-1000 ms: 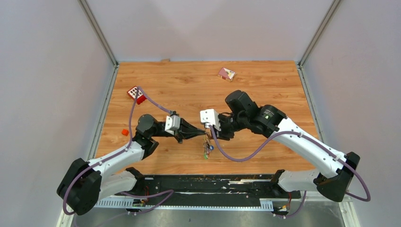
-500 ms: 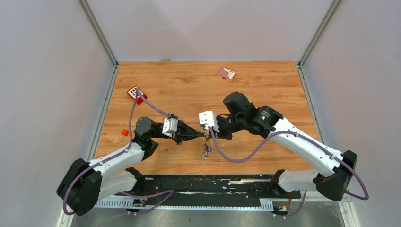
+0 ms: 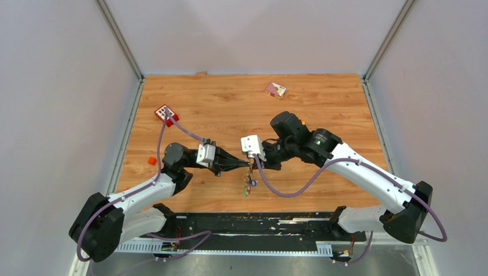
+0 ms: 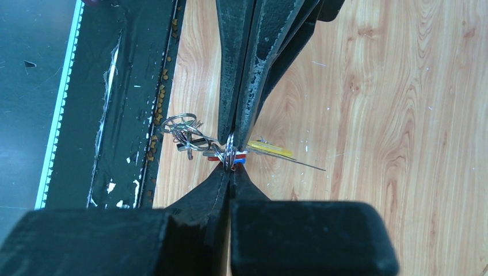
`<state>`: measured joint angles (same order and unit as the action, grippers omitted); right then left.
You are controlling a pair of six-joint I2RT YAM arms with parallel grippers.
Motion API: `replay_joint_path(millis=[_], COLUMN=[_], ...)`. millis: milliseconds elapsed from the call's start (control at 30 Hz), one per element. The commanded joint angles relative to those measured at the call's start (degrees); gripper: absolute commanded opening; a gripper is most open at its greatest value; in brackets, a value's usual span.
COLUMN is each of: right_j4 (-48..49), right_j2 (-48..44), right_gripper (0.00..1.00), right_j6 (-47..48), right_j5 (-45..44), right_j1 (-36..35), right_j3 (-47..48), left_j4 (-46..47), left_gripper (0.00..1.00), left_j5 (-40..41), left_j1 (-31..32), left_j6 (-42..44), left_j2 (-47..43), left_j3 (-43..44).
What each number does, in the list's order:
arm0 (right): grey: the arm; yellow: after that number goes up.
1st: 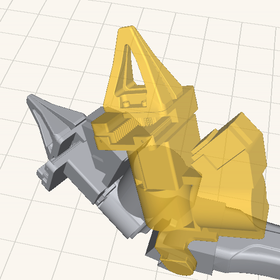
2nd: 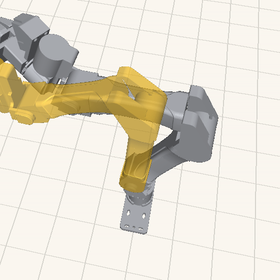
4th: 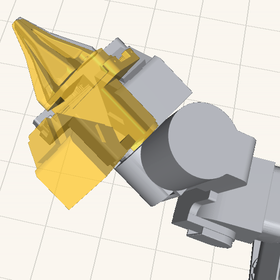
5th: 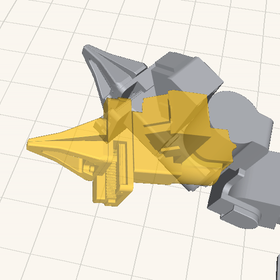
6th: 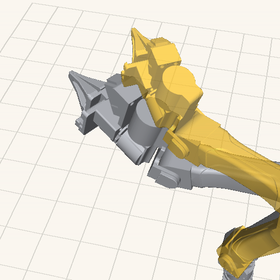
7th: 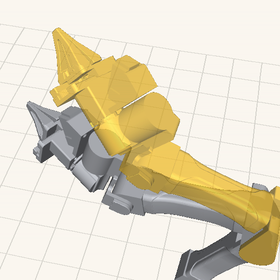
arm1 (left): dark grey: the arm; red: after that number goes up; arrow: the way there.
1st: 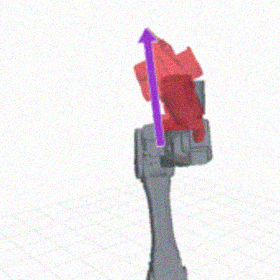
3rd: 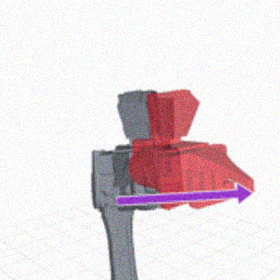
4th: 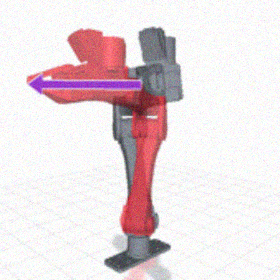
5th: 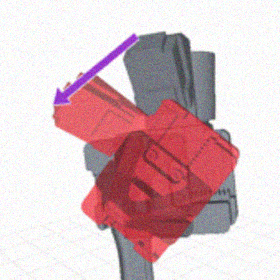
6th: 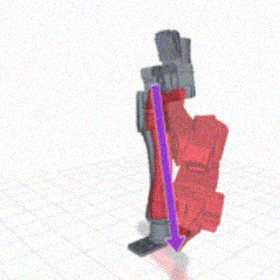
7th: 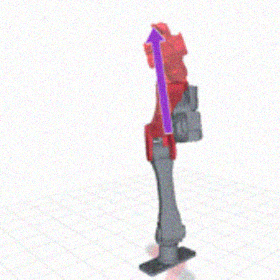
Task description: Put the keys on the keyring
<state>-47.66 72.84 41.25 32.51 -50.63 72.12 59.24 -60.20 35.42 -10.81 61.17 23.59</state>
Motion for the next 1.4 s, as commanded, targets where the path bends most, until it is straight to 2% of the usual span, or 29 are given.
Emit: replay_joint_path(millis=[0,100,167,367,467,633,833,1133,1367], right_j4=[1.3,1.3,1.3,2.1,3.7,6.8,9.0,9.5,10.8], right_j2=[-0.7,-2.2,-3.5,-6.3,-6.3,-4.8,-2.9,-2.8,-3.1], right_gripper=[0.00,0.01,0.06,0.37,0.46,0.51,0.48,0.23,0.14], right_j6=[1.6,2.4,2.8,1.7,0.5,-2.0,-3.1,-2.7,-2.9], right_j5=[1.0,-1.2,-1.2,3.0,4.4,5.1,6.2,5.5,5.6], right_j1=[0.0,0.0,0.2,2.1,2.5,2.6,2.6,2.6,2.6], right_j3=[0.4,-0.4,-1.0,-2.7,-4.1,-4.7,-4.7,-5.6,-7.5], left_j4=[3.9,3.3,2.6,3.4,3.6,3.4,3.4,4.0,4.3], left_gripper=[0.00,0.00,0.00,0.00,0.00,0.00,0.00,0.00,0.00], left_j5=[-0.3,-0.6,-0.5,1.0,1.1,1.1,1.0,0.7,0.6], left_j1=[-0.1,-0.1,-0.2,-0.2,-0.2,-0.2,-0.2,-0.2,-0.2], left_j6=[0.3,1.0,1.6,0.3,-0.2,-0.3,-0.2,-0.3,0.0], left_j2=[-1.2,-1.4,-1.7,-1.7,-1.7,-1.6,-1.6,-1.5,-1.4], left_j3=[-0.3,-0.3,-0.3,-0.1,0.1,0.1,0.0,-0.2,-0.2])
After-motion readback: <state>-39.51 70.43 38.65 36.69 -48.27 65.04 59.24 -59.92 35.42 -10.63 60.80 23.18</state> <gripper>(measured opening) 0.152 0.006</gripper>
